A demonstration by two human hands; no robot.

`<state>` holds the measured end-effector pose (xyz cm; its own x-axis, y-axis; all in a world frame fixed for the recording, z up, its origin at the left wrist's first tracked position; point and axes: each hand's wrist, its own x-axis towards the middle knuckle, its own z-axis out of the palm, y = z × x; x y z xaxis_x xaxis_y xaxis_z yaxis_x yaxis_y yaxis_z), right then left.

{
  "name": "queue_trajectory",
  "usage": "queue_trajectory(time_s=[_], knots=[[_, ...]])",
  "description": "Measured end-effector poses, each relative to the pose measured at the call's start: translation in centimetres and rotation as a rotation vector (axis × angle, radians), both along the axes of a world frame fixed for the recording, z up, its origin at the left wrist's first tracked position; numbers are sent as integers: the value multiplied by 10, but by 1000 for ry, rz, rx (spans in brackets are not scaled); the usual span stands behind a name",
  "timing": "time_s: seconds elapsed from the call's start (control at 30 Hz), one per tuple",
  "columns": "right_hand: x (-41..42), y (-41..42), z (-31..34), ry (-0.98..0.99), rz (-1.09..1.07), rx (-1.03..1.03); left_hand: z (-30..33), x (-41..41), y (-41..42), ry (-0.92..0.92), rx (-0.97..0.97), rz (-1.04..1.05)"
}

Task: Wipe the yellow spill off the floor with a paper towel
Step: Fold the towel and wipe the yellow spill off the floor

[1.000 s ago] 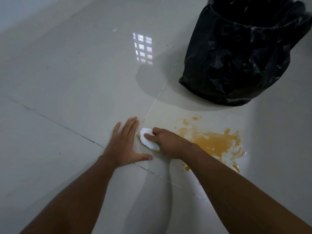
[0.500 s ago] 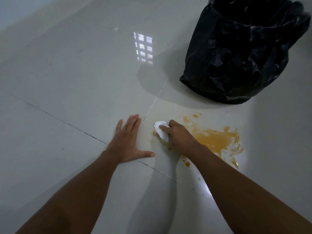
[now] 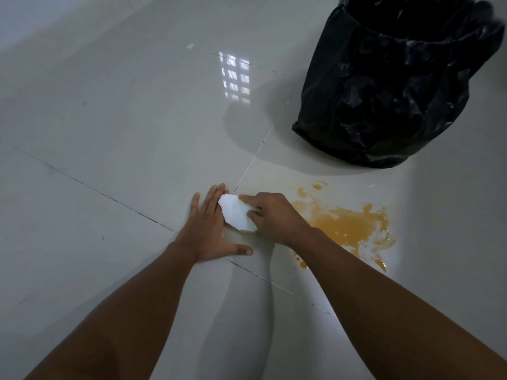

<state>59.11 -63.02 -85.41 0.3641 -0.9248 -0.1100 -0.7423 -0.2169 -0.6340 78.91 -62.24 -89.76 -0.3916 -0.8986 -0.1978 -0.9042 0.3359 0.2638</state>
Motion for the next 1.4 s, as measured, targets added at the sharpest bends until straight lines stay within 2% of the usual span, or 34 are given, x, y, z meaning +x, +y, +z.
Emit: queue_trajectory(time_s=[0.1, 0.47, 0.63, 0.8, 1.13, 1.27, 1.4], knots=[[3, 1, -2, 152, 62, 40, -1, 0, 2, 32, -3, 21], [-6, 4, 1, 218, 17, 32, -2, 2, 6, -13, -47, 9], [-6, 9, 0, 268, 271, 36, -2, 2, 5, -21, -38, 7], [-9, 16, 2, 355, 299, 10, 0, 1, 5, -26, -30, 9], [-69, 30, -4, 395, 17, 47, -2, -2, 10, 61, -83, -36], [-81, 32, -6, 246, -59, 45, -2, -9, 9, 56, -80, -29], [-105, 30, -7, -13, -368, -90, 0, -14, 6, 46, -98, -62]])
